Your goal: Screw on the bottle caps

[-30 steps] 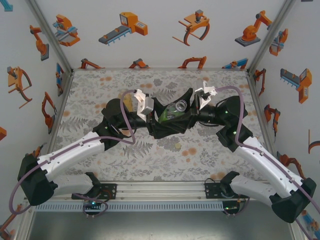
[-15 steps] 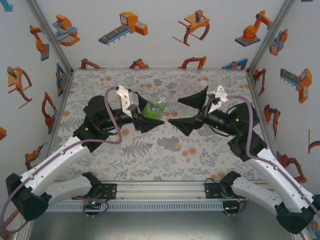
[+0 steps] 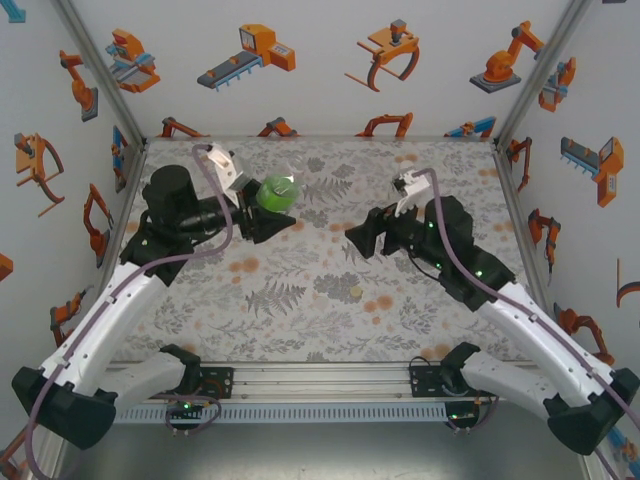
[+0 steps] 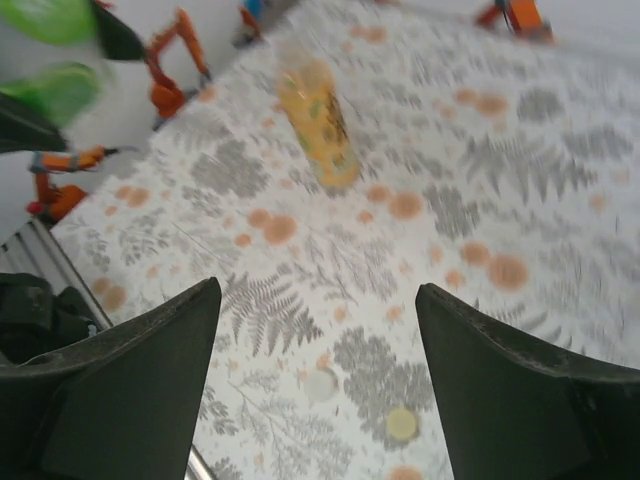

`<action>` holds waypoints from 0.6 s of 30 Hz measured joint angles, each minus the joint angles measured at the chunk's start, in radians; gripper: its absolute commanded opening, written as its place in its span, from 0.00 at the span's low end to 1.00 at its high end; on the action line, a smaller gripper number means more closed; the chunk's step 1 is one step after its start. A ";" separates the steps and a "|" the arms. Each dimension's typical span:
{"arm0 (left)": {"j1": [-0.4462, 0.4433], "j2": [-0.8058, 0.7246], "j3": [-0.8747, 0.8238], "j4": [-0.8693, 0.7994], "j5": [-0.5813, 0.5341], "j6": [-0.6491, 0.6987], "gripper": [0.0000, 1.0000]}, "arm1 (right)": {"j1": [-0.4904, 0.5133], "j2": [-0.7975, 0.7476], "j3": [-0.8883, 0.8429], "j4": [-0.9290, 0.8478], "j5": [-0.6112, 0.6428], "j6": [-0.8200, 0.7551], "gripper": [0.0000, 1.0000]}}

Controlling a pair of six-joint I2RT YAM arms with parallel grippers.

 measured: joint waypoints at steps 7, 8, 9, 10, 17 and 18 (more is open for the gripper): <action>0.000 0.068 -0.011 -0.074 -0.009 0.076 0.00 | 0.005 0.167 0.000 -0.149 0.061 0.100 0.59; 0.001 0.058 -0.039 -0.055 -0.007 0.079 0.00 | 0.008 0.193 0.000 -0.163 0.064 0.114 0.59; 0.003 0.046 -0.068 -0.037 -0.006 0.079 0.00 | 0.013 0.215 0.000 -0.175 0.066 0.126 0.58; 0.003 0.030 -0.100 -0.018 -0.007 0.079 0.00 | 0.019 0.238 0.000 -0.187 0.068 0.141 0.58; 0.004 -0.037 -0.168 0.059 -0.030 0.079 0.00 | 0.055 0.338 0.000 -0.218 0.076 0.203 0.55; 0.004 -0.041 -0.169 0.067 -0.032 0.079 0.00 | 0.059 0.349 0.000 -0.220 0.084 0.208 0.55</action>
